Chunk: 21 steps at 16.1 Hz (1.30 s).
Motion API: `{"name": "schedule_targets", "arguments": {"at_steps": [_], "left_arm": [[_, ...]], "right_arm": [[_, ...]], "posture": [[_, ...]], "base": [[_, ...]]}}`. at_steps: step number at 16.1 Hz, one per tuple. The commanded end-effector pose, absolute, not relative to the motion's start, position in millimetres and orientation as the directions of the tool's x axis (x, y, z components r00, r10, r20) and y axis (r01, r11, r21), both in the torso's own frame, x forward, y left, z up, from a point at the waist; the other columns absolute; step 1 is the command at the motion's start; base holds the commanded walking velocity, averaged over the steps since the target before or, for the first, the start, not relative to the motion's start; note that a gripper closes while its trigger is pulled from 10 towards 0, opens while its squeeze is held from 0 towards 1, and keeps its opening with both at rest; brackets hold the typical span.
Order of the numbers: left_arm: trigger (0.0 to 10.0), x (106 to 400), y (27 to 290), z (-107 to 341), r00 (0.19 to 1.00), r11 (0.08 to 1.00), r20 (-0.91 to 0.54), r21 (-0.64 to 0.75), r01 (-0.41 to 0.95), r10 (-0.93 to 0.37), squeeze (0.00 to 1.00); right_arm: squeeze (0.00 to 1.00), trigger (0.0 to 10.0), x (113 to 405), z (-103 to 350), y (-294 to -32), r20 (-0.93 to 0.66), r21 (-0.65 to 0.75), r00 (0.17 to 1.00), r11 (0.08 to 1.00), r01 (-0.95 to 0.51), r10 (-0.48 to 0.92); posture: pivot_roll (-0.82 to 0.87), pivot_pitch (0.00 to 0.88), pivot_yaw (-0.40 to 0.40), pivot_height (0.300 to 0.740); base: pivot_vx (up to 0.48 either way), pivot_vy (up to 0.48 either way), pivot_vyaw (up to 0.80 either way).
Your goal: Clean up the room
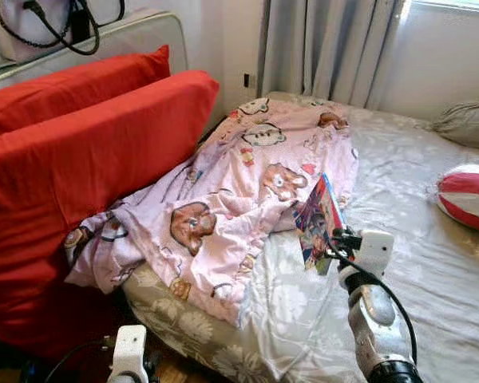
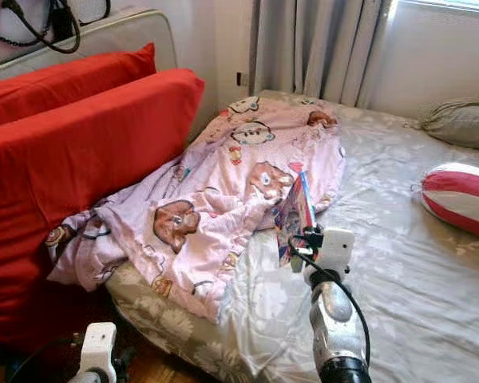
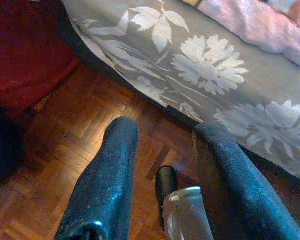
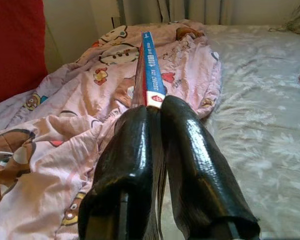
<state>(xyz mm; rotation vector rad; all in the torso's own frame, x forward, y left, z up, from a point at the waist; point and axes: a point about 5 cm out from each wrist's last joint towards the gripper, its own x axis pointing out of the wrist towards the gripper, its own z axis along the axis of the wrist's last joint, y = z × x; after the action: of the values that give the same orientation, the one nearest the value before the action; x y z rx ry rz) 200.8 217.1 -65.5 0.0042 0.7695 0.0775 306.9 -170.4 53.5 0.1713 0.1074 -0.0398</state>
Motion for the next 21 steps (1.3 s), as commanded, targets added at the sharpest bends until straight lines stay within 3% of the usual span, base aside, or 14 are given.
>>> {"name": "schedule_targets", "arguments": {"at_steps": [1,5,11,16,21], "left_arm": [[10.0,198.9,214.8,-67.5,0.705,0.997,-0.706,0.035,-0.062,0.068,0.00],[10.0,199.8,214.5,-67.0,0.708,0.998,-0.704,0.047,-0.044,0.064,0.00],[10.0,200.6,217.4,-66.0,0.708,0.997,-0.703,0.054,-0.047,0.071,0.00],[10.0,199.3,217.9,-66.6,0.706,0.997,-0.704,0.052,-0.055,0.075,0.00],[10.0,196.3,217.1,-68.4,0.700,0.997,-0.710,0.046,-0.062,0.077,0.00]], "right_arm": [[0.00,10.0,313.3,68.2,-173.7,-0.050,0.158,0.998,0.987,0.040,-0.033],[0.00,10.0,313.3,68.6,-172.7,-0.047,0.155,0.998,0.987,0.037,-0.030],[0.00,10.0,314.2,69.6,-173.2,-0.046,0.153,0.998,0.987,0.052,-0.046],[0.00,10.0,314.6,70.6,-175.5,-0.043,0.152,0.997,0.986,0.062,-0.057],[0.00,10.0,315.0,72.1,-176.2,-0.031,0.156,0.997,0.985,0.072,-0.068]], "posture": [[0.06,0.000,-0.035,0.740],[0.06,0.000,-0.033,0.740],[0.07,0.000,-0.034,0.740],[0.07,0.000,-0.037,0.740],[0.06,0.000,-0.036,0.740]], "base": [[0.000,0.000,-0.76],[0.000,-0.085,-0.73],[0.000,-0.341,0.00],[0.000,-0.342,-0.72],[0.000,-0.340,0.00]]}}
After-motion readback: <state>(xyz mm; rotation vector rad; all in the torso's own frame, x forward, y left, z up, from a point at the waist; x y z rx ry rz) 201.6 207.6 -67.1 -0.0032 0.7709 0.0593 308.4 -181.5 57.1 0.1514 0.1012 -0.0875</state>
